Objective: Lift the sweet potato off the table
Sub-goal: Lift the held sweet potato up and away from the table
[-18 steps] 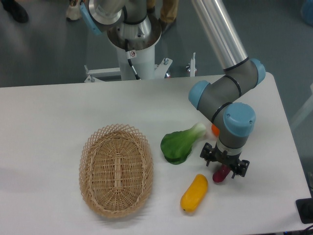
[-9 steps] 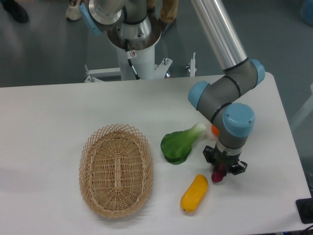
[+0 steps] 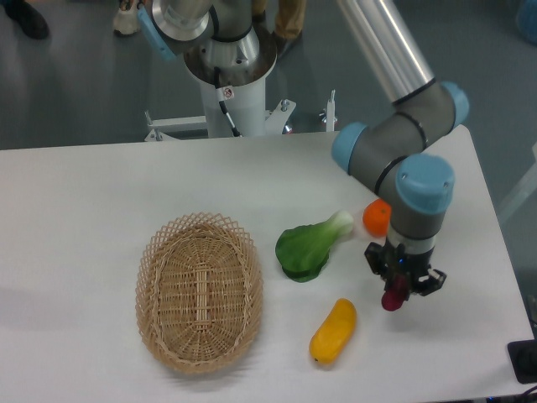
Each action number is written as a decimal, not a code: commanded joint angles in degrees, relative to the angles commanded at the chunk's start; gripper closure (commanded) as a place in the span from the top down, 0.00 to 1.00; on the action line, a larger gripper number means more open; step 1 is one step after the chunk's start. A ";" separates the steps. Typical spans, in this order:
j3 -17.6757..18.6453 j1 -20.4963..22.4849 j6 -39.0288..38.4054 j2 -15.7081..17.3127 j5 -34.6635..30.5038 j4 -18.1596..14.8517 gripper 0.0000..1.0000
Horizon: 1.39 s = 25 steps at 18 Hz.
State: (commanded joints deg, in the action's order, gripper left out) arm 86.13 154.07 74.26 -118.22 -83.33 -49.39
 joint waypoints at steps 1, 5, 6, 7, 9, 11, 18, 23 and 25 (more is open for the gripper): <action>0.00 0.79 1.05 0.88 0.44 -1.05 0.30; -0.61 4.04 6.94 3.96 0.62 -6.58 0.30; -0.88 4.66 8.26 4.49 0.62 -7.99 0.30; -1.23 5.62 9.75 4.75 0.62 -9.22 0.30; -2.10 7.12 12.91 5.54 0.54 -12.29 0.30; -3.60 8.96 16.34 5.90 0.45 -16.59 0.30; -5.19 12.57 22.25 7.04 0.36 -20.92 0.30; -5.27 12.75 22.25 7.13 0.18 -20.84 0.30; -5.27 12.75 22.25 7.74 0.27 -20.92 0.30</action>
State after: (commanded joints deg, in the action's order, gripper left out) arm 80.86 166.82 96.50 -110.48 -83.06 -70.31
